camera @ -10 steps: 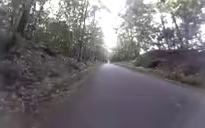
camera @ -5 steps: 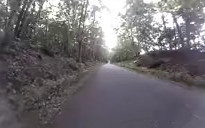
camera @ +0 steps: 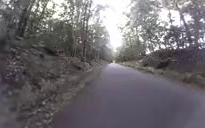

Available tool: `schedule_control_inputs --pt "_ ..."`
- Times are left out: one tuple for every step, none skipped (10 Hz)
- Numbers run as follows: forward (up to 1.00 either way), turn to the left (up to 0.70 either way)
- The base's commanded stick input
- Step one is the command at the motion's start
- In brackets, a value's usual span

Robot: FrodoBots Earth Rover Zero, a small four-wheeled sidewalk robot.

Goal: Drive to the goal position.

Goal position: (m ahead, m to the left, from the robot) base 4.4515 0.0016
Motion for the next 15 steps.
schedule_control_inputs --pt "0.7 -0.01" --pt "0.7 -0.01" --pt "0.7 -0.01" --pt "0.7 -0.01" --pt "0.7 -0.01" --pt "0.7 -0.01" --pt "0.7 -0.01" --pt "0.7 -0.01" --pt "0.7 -0.01" --pt "0.7 -0.01" --pt "0.7 -0.01" --pt "0.7 -0.01" --pt "0.7 -0.05" --pt "0.7 -0.18" --pt "0.7 -0.31"
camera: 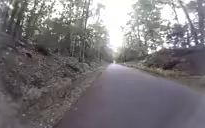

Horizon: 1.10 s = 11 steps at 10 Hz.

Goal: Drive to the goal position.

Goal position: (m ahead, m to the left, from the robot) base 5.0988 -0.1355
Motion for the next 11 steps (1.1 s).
schedule_control_inputs --pt "0.7 -0.25" --pt "0.7 -0.18" --pt "0.7 -0.01" --pt "0.7 -0.01" --pt "0.7 -0.01" --pt "0.7 -0.01" --pt "0.7 -0.01" --pt "0.7 -0.01" --pt "0.7 -0.01" --pt "0.7 -0.01" --pt "0.7 -0.01"
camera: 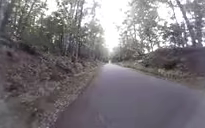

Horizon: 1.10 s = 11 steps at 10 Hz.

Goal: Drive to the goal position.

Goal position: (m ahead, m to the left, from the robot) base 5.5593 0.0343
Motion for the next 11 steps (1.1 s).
schedule_control_inputs --pt "0.7 -0.01" --pt "0.7 -0.01" --pt "0.7 -0.02" --pt "0.7 -0.04" --pt "0.7 -0.04" --pt "0.7 -0.04" --pt "0.7 -0.04" --pt "0.7 -0.04" --pt "0.7 -0.04" --pt "0.7 -0.04" --pt "0.7 -0.04"
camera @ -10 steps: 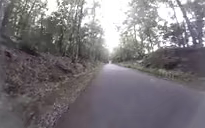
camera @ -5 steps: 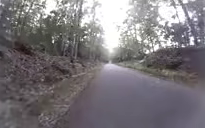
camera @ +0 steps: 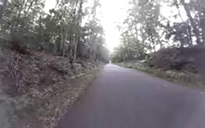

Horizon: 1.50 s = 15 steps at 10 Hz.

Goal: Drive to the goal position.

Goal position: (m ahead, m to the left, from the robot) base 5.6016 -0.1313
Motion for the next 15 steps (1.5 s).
schedule_control_inputs --pt "0.7 -0.04" --pt "0.7 -0.04" --pt "0.7 -0.05" --pt "0.7 -0.12" --pt "0.7 -0.2" --pt "0.7 -0.24" --pt "0.7 -0.11" --pt "0.7 -0.01" --pt "0.7 -0.01" --pt "0.7 -0.01" --pt "0.7 -0.01" --pt "0.7 -0.01" --pt "0.7 -0.01" --pt "0.7 -0.01" --pt "0.7 -0.01"
